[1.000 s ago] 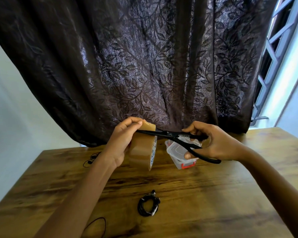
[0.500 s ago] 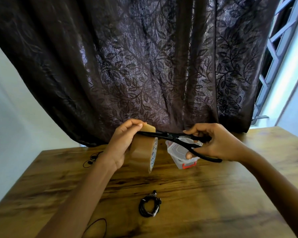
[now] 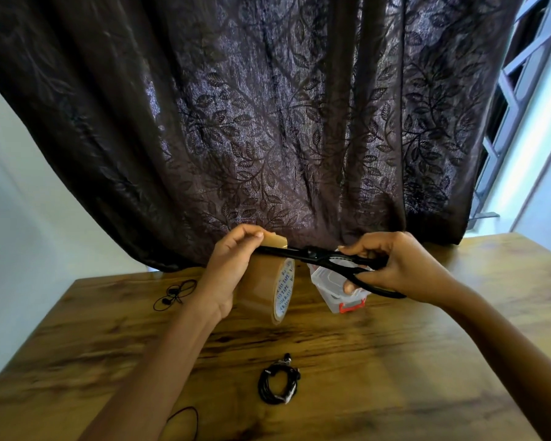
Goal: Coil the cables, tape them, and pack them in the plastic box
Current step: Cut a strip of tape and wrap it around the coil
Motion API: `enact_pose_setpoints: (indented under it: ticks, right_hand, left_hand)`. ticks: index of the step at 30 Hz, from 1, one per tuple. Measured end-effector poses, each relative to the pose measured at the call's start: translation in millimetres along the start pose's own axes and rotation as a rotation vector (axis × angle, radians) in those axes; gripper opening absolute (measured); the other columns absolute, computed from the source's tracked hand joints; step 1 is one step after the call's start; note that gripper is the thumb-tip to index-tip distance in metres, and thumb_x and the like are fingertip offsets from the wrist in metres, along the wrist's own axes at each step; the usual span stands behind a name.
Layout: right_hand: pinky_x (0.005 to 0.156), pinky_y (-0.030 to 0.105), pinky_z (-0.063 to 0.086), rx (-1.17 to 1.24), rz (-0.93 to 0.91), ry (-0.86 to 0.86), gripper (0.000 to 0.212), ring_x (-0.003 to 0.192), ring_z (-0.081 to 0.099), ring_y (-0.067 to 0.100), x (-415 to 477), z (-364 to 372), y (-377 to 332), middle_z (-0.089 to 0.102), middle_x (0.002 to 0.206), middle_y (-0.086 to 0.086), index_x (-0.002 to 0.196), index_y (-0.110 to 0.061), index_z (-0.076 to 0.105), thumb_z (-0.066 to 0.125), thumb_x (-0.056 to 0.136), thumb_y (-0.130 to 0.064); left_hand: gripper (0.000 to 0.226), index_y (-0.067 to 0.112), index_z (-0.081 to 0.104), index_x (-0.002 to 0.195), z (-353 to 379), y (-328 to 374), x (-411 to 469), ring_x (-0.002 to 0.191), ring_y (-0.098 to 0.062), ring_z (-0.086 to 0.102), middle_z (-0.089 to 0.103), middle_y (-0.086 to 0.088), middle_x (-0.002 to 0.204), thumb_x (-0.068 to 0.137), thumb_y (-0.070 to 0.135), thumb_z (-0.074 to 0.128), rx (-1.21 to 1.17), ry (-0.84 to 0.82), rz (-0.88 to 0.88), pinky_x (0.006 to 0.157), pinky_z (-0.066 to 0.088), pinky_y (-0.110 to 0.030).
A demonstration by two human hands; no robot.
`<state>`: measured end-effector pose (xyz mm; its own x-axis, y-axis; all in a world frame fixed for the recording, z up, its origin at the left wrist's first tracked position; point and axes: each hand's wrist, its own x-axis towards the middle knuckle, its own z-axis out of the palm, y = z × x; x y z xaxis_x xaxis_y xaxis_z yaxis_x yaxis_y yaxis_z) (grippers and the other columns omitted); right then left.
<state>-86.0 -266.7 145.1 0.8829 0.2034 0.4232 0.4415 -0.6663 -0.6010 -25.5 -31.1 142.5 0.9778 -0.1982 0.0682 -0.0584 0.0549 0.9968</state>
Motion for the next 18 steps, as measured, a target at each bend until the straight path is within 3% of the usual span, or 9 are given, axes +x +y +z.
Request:
enact_pose_setpoints:
  ticks: [3, 7, 9, 12, 15, 18]
  right_hand:
    - [0.066, 0.001, 0.042, -0.012, 0.006, -0.008, 0.036, 0.073, 0.061, -0.015, 0, 2, 1, 0.068, 0.077, -0.013, 0.093, -0.01, 0.072, 0.084, 0.06, -0.004]
    - [0.065, 0.002, 0.043, -0.005, 0.012, -0.02, 0.033, 0.07, 0.062, -0.013, -1, 4, -2, 0.07, 0.073, -0.008, 0.091, -0.011, 0.071, 0.084, 0.061, -0.005]
    - [0.059, 0.011, 0.047, 0.023, 0.021, -0.026, 0.034, 0.06, 0.063, -0.006, -1, 4, -5, 0.067, 0.062, -0.005, 0.086, -0.019, 0.071, 0.085, 0.056, -0.023]
    - [0.063, 0.04, 0.051, 0.007, 0.062, -0.011, 0.045, 0.063, 0.063, 0.022, -2, 6, 0, 0.067, 0.066, 0.005, 0.081, -0.034, 0.069, 0.078, 0.046, -0.061]
    - [0.063, 0.039, 0.051, -0.022, 0.079, -0.04, 0.055, 0.062, 0.063, 0.013, -3, 10, 5, 0.07, 0.067, -0.003, 0.086, -0.036, 0.063, 0.072, 0.047, -0.073]
    - [0.066, 0.036, 0.052, 0.005, 0.068, -0.076, 0.053, 0.07, 0.064, 0.007, -4, 16, 4, 0.07, 0.077, -0.005, 0.089, -0.034, 0.057, 0.075, 0.051, -0.066]
  left_hand:
    - [0.017, 0.023, 0.064, 0.085, 1, -3, 1, 0.092, -0.02, 0.066, 0.071, -0.004, 0.101, 0.094, 0.023, 0.05, 0.031, 0.034, -0.003, 0.074, 0.054, -0.032]
    - [0.017, 0.021, 0.063, 0.087, 2, -3, 0, 0.084, -0.015, 0.066, 0.071, -0.002, 0.096, 0.095, 0.023, 0.049, 0.045, 0.072, 0.024, 0.063, 0.054, -0.022]
    - [0.019, 0.018, 0.063, 0.085, 1, -3, 0, 0.088, -0.014, 0.067, 0.073, 0.0, 0.094, 0.095, 0.021, 0.047, 0.024, 0.072, 0.053, 0.065, 0.054, -0.02]
    - [0.018, 0.016, 0.063, 0.088, 0, -4, 0, 0.09, -0.011, 0.067, 0.074, 0.002, 0.093, 0.095, 0.021, 0.047, 0.046, 0.081, 0.07, 0.07, 0.053, -0.02]
    - [0.021, 0.016, 0.063, 0.085, 0, -5, 0, 0.081, -0.006, 0.068, 0.074, 0.003, 0.087, 0.096, 0.02, 0.046, 0.053, 0.082, 0.107, 0.062, 0.052, -0.014]
    - [0.024, 0.018, 0.063, 0.081, 0, -8, 0, 0.083, -0.007, 0.067, 0.073, 0.002, 0.087, 0.096, 0.018, 0.045, 0.067, 0.107, 0.17, 0.063, 0.051, -0.011]
